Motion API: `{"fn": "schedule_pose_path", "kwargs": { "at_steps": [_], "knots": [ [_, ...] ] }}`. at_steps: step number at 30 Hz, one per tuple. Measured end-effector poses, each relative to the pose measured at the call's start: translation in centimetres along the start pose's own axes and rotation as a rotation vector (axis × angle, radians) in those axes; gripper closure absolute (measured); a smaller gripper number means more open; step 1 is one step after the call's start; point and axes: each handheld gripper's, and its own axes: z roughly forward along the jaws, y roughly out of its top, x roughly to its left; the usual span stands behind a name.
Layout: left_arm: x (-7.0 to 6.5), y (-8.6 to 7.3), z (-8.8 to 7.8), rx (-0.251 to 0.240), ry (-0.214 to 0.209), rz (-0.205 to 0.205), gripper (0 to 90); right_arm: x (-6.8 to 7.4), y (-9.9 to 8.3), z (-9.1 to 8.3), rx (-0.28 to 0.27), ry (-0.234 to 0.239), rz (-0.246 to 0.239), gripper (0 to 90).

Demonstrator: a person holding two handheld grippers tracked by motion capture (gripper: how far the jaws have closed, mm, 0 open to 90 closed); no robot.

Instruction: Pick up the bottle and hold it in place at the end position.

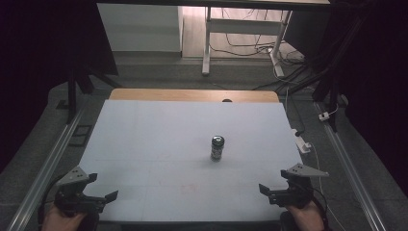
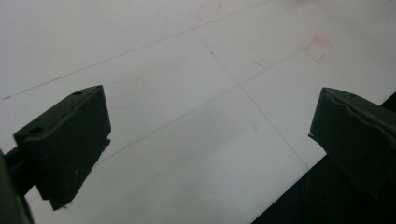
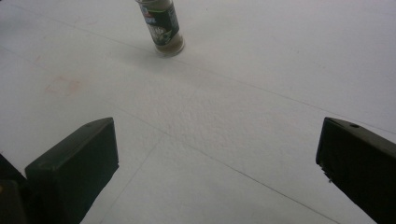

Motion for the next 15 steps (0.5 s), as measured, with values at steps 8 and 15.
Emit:
{"fn": "schedule_pose_path", "kwargs": {
  "at_steps": [8, 15],
  "knots": [
    [0.05, 0.09, 0.12, 0.014, -0.007, -0.002, 0.0, -0.06, 0.05, 0.19, 0.020, 0.012, -0.001, 0.0],
    [-0.01, 0.09, 0.21, 0.022, 0.001, -0.005, 0.0, 0.04, 0.12, 0.32, 0.031, 0.023, -0.012, 0.0]
  ]
}}
